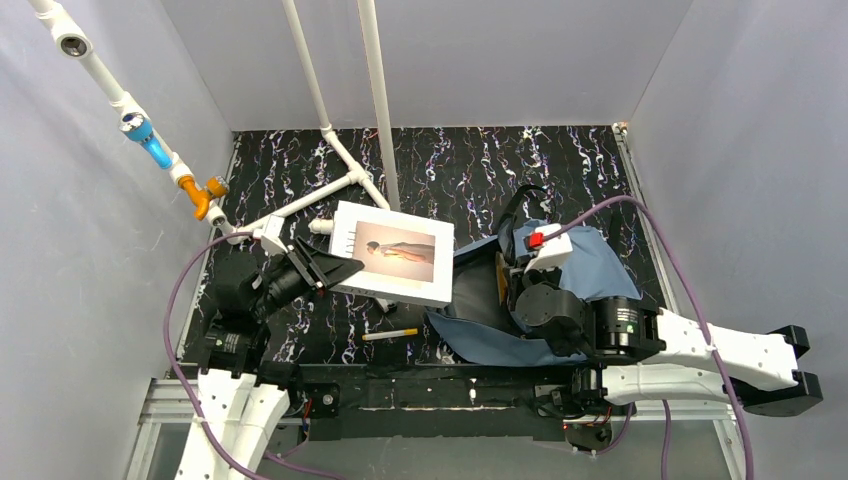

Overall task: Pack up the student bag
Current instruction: Place the book in the student bag.

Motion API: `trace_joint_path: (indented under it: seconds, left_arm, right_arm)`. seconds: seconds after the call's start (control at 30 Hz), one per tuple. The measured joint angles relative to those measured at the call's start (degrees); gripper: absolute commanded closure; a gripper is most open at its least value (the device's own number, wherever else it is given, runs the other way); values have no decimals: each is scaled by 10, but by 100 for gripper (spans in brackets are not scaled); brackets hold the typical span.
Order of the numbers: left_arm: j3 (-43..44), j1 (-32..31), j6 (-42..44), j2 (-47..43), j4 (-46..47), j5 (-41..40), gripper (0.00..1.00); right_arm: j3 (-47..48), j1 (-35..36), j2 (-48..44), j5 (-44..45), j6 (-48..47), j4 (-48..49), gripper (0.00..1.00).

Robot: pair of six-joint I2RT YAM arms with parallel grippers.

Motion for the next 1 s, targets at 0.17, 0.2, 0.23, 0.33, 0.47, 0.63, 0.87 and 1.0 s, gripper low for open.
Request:
trace_joint_path:
  seconds: [0.17,0.2,0.23,0.33,0.47,0.63,0.87,1.0]
  left_arm:
    - [-32,-88,-45,20,54,-37,76]
    - [-35,-111,-50,30,63,-48,77]
    - [-37,-143,-55,45,78,-64,77]
    - [-42,-227,-67,95,126,-120,76]
    - [-40,-319,-68,181,170,-184,77]
    - [-30,-353,-69,264,228,-217,76]
    - [5,-355,-81,342,290,-223,76]
    - [38,-353,-82,374,297,-219,75]
  right_arm:
    - [-9,-5,17,-1,-38,47,99]
    - [-9,-5,23,-2,-42,52,99]
    - [-9,-5,28,-2,-46,57,99]
    - [-9,-5,30,-2,-53,66,99]
    - [-9,-5,25,-2,-57,68,99]
    - [-9,-6,4,-2,-70,68,99]
    - [-9,-6,-19,-7,-86,68,99]
    - [-9,-6,-21,-16,-95,68,99]
